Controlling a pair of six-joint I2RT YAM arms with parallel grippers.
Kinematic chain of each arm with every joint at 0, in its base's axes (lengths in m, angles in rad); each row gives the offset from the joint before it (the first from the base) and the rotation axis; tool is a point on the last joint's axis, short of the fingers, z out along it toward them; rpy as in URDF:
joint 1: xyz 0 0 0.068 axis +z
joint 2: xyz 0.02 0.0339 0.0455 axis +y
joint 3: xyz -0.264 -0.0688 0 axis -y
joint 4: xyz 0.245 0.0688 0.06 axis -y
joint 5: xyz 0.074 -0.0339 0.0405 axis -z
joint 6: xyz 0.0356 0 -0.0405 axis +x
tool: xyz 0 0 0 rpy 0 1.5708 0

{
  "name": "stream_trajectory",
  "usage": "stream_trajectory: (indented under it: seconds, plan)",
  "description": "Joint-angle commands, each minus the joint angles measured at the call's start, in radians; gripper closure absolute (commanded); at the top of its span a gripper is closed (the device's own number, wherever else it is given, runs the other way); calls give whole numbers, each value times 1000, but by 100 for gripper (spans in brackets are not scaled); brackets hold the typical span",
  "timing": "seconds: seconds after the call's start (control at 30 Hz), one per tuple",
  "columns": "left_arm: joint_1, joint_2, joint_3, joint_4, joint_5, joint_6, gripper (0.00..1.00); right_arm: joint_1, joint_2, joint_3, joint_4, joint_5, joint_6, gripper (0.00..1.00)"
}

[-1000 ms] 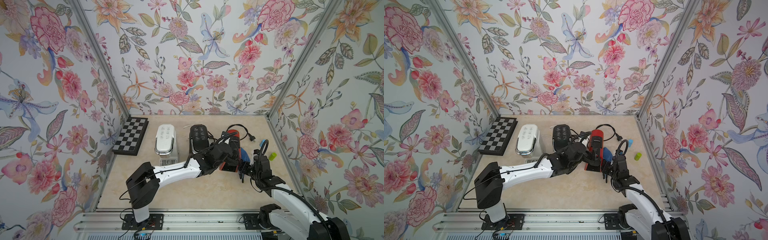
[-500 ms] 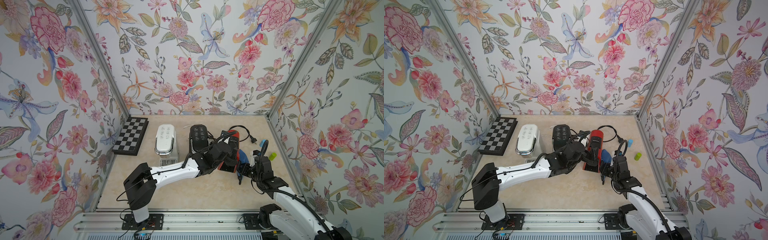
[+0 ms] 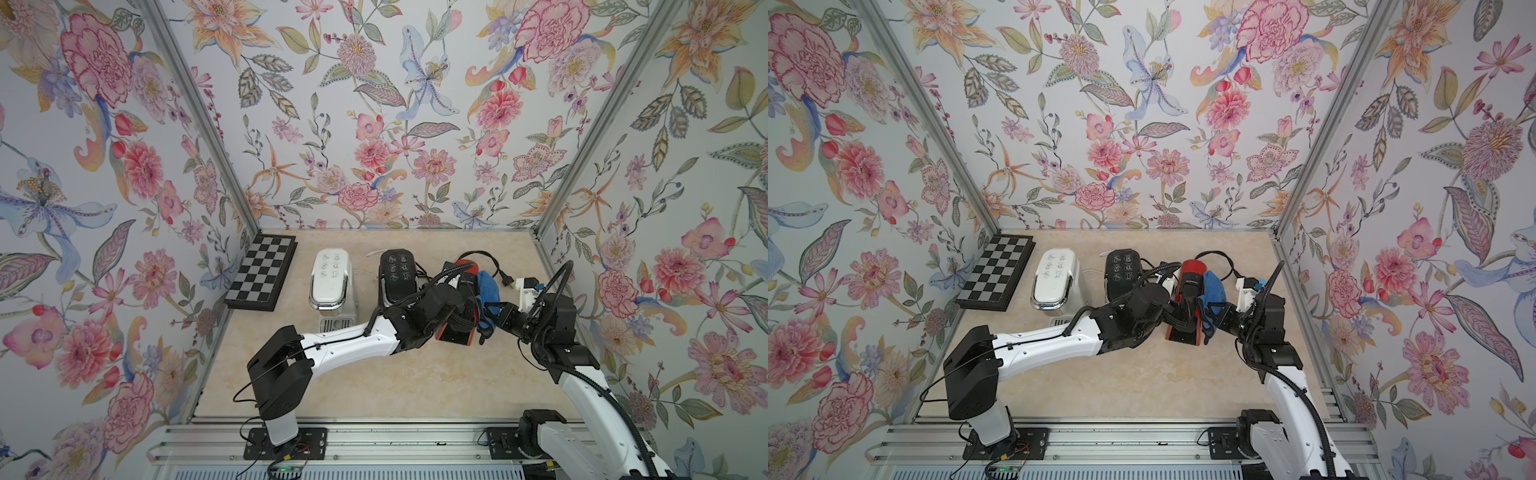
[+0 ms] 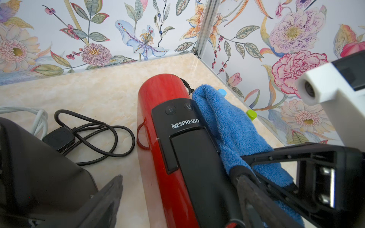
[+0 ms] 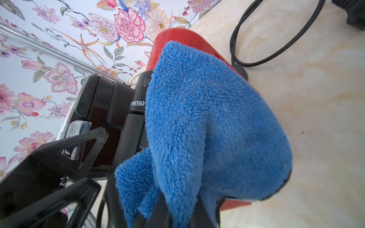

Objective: Wipe the surface of a coffee machine
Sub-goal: Wipe the dirt from the surface of the coffee machine.

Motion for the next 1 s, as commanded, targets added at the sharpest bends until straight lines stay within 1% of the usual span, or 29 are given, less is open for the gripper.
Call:
stream_trajectory:
  seconds: [0.0, 0.13, 0.2, 0.27, 0.4, 0.53, 0.63, 0.73, 0.83, 0.97]
  plan:
    - [10, 12, 2, -3, 17, -10, 9, -36, 77, 15, 177, -130, 67, 100]
    - [9, 21, -4, -1, 30, -22, 10, -82, 163, 21, 315, -200, 114, 100]
    - [8, 22, -14, 7, 32, -27, 10, -106, 227, 22, 418, -247, 155, 100]
    - [7, 26, -13, 9, 33, -27, 10, -119, 295, 30, 489, -268, 181, 100]
    - [6, 32, -13, 8, 35, -31, 10, -122, 416, 21, 592, -287, 205, 100]
    - [6, 38, -10, 2, 40, -30, 10, -120, 452, -56, 630, -266, 198, 100]
    - [4, 38, -18, 8, 48, -31, 11, -107, 421, -129, 615, -238, 181, 100]
    - [3, 32, -34, 18, 59, -31, 11, -82, 336, -201, 539, -182, 140, 100]
    - [3, 24, -44, 19, 73, -26, 11, -54, 216, -272, 465, -162, 127, 100]
    - [3, 17, -50, 16, 83, -23, 11, -23, -5, -308, 254, -109, 80, 100]
